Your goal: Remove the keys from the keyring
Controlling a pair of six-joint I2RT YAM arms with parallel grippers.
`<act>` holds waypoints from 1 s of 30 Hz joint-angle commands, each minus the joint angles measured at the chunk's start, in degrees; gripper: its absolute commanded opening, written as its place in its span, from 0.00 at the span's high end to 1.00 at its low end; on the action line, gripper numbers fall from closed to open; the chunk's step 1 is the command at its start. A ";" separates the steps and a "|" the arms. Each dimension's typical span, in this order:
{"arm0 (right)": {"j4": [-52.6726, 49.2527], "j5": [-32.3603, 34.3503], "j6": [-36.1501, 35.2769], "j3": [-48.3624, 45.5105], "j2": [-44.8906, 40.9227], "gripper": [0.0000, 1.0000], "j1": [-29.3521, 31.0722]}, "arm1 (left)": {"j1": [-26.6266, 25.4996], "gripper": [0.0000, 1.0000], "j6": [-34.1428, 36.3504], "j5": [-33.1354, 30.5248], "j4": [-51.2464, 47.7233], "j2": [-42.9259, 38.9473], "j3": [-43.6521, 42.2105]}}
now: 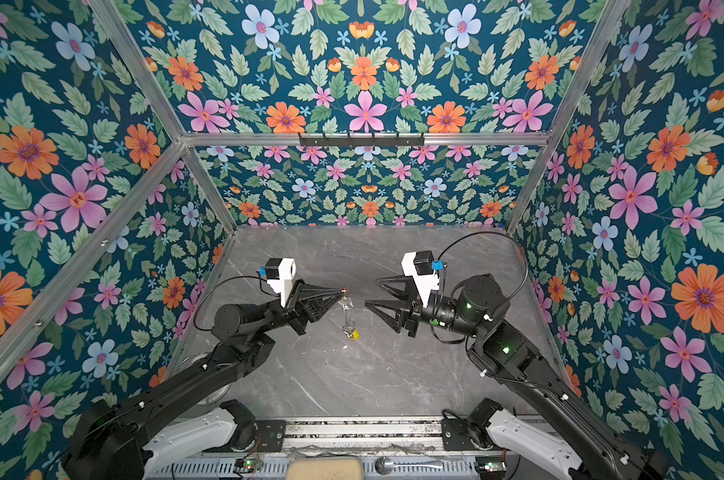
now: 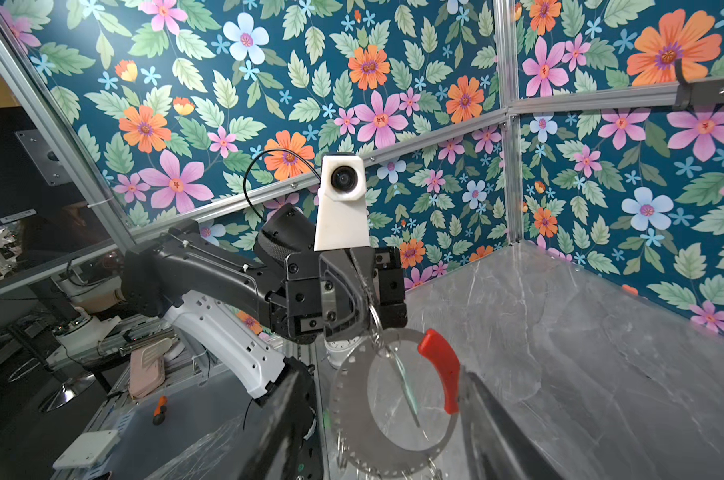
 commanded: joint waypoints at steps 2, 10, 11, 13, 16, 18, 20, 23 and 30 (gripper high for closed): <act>9.75 -0.38 5.30 -1.54 1.37 0.40 0.58 | 0.02 1.00 -1.48 -0.23 6.52 0.77 0.06; 13.01 -2.31 7.23 -1.42 6.15 0.43 2.22 | -0.05 1.00 -2.64 0.09 8.91 1.51 -0.29; 13.31 -2.47 7.43 -1.39 6.47 0.45 2.22 | -0.05 1.00 -2.76 0.11 9.03 1.54 -0.32; 13.96 -3.16 7.88 -1.41 7.33 0.52 2.21 | 0.01 1.00 -2.95 0.28 9.27 1.58 -0.29; 14.72 -4.43 8.46 -1.40 7.99 0.60 2.31 | 0.02 1.00 -3.11 0.16 9.32 1.58 -0.44; 15.10 -5.56 8.95 -1.24 8.56 0.63 2.42 | -0.06 1.00 -3.06 0.02 9.32 1.56 -0.55; 15.14 -6.38 9.27 -1.07 9.01 0.64 2.52 | 0.03 1.00 -3.12 -0.08 9.38 1.60 -0.60; 15.30 -7.13 9.60 -1.02 9.45 0.69 2.70 | -0.04 1.00 -3.12 -0.16 9.54 1.62 -0.70; 14.85 -8.94 9.90 -0.80 10.20 0.76 2.96 | -0.03 1.00 -3.19 -0.34 9.73 1.97 -0.69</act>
